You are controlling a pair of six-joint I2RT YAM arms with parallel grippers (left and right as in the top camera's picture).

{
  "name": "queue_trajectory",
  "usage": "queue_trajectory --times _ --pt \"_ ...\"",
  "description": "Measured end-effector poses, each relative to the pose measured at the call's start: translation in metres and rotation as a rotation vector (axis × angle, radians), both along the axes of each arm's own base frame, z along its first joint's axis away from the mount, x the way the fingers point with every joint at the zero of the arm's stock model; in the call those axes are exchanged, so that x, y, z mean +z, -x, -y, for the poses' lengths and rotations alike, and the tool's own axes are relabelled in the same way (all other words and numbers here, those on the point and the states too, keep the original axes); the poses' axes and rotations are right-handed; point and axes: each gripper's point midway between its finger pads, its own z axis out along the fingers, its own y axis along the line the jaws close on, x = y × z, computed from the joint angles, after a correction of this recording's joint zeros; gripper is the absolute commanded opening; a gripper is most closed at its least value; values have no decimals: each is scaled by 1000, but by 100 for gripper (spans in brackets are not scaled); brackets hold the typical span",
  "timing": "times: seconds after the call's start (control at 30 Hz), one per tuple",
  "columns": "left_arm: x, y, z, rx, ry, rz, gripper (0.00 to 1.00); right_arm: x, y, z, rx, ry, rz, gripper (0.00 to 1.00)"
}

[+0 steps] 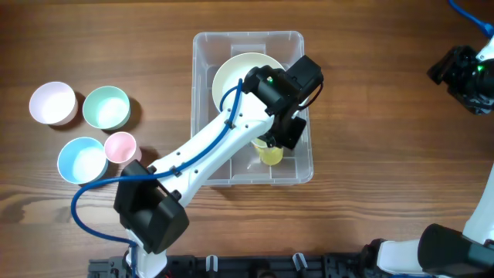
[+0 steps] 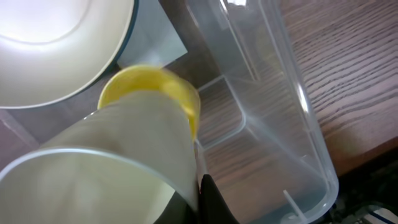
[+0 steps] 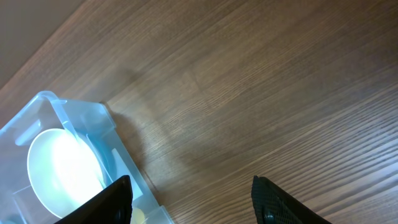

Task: Pack container
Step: 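Grasp the cream cup and drop it into the yellow cup, then grasp the pink cup with the left gripper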

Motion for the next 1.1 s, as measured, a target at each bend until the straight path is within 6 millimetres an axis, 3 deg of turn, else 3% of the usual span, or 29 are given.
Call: queue_trajectory --times 0.03,0.13,0.33,0.43,0.53,0.57,0.6,0.63,0.73,0.8,0.87,1.0,1.1 --pt "0 0 0 -1 0 0 24 0 0 0 0 0 0 62" --pt "0 0 0 5 0 -1 34 0 0 0 0 0 0 62" --pt "0 2 -4 6 -15 -8 34 0 0 0 0 0 0 62" --pt "13 -8 -23 45 -43 44 36 0 0 0 0 0 0 62" --pt "62 -23 -77 164 -49 165 44 0 0 0 0 0 0 62" --pt "85 -27 -107 249 -42 211 44 0 0 0 0 0 0 63" --pt "116 -34 -155 394 -19 284 44 0 0 0 0 0 0 63" --pt "135 -34 -195 526 -12 328 44 0 0 0 0 0 1 63" --pt "155 -25 -282 835 -31 360 46 0 0 0 0 0 1 63" --pt "140 -26 -308 932 -67 325 46 0 0 0 0 0 1 63" --pt "101 -26 -323 983 -116 238 50 0 0 0 0 0 0 63" --pt "24 -26 -335 1019 -181 120 54 0 0 0 0 0 1 63" --pt "-11 -28 -336 1022 -189 105 56 0 0 0 0 0 0 63"
